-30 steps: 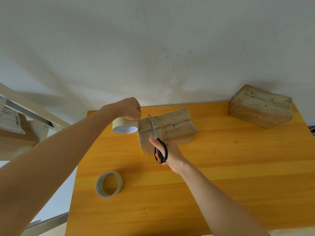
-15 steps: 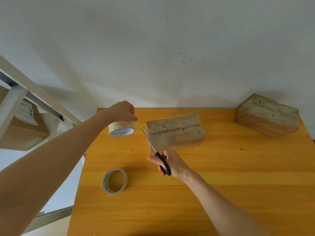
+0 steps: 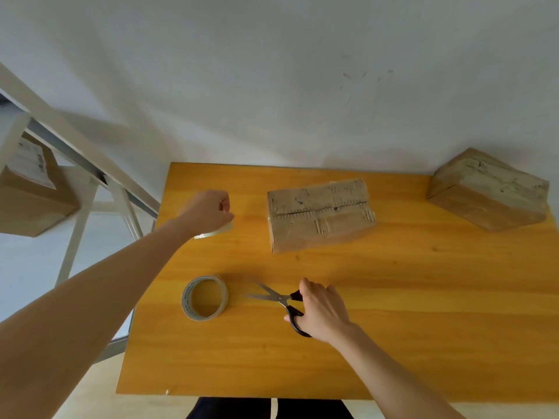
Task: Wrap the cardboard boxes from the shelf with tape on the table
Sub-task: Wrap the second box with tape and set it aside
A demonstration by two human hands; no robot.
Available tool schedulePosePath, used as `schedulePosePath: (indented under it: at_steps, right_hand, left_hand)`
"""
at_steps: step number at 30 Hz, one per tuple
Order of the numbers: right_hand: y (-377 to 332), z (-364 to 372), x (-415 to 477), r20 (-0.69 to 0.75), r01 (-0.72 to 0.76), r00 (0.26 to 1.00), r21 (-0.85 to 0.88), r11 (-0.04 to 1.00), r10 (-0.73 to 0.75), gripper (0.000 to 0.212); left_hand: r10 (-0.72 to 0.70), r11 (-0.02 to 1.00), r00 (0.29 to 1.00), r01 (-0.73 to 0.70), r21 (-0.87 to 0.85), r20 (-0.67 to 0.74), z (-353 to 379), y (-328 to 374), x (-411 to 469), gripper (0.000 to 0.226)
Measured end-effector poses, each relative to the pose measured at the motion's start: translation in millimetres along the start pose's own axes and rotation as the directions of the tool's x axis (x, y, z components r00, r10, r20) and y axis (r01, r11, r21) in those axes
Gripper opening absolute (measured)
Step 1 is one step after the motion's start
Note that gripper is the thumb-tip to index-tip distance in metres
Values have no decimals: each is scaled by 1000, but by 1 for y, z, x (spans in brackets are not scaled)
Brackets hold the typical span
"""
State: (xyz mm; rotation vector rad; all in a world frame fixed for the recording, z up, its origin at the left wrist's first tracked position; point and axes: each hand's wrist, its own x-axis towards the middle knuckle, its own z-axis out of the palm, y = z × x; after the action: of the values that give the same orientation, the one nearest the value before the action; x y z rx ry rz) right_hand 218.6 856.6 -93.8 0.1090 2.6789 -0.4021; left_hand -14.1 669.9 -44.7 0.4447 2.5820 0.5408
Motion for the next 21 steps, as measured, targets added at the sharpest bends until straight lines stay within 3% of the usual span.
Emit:
schedulePosePath:
  at_steps: [9,14,21]
  right_hand:
    - [5,19,11,-20,-9,1000,-50,999,8,47]
    - [2,17,12,-44,-1,999,-83,997,-2,47]
    - [-2,22,13,-66,-45,997,-153,987,35,32]
  left_hand:
    - [53,996,999,-52,-70,10,35,-5,-12,15]
    - [132,991,989,-134,15,64,49,-2,-18,18]
    - [128,992,990,-128,7,-54,68,-6,-26,12]
